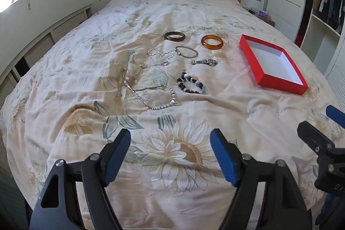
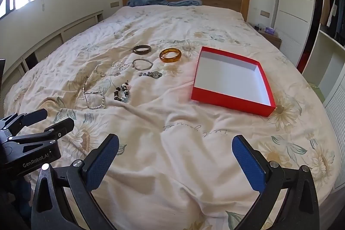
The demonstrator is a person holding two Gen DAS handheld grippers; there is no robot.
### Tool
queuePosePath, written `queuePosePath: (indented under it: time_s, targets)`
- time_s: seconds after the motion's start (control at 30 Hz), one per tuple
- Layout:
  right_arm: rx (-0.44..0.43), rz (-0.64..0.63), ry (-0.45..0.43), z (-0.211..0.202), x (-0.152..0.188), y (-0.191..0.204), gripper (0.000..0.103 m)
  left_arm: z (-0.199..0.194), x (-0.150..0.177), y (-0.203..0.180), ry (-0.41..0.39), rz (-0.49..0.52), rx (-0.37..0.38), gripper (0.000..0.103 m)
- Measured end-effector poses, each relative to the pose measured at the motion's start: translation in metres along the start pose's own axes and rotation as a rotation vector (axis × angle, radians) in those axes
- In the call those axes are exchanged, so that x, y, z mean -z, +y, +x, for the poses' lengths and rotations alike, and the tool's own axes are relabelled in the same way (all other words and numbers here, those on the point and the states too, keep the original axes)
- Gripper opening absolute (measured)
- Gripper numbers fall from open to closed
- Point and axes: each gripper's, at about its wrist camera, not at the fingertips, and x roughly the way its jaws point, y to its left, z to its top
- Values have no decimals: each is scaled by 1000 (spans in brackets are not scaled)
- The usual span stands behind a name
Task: Organize jewelry
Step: 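Move both tools toward the jewelry on the duvet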
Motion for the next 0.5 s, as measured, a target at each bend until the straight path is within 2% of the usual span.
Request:
queuePosePath:
  time_s: [0.27,0.5]
  targets:
    - [-44,11,23,11,1,0,103,10,-5,14,60,-27,16,75]
    - [-75,-4,42,24,-2,5,103,21,-9,33,78,-86,16,75]
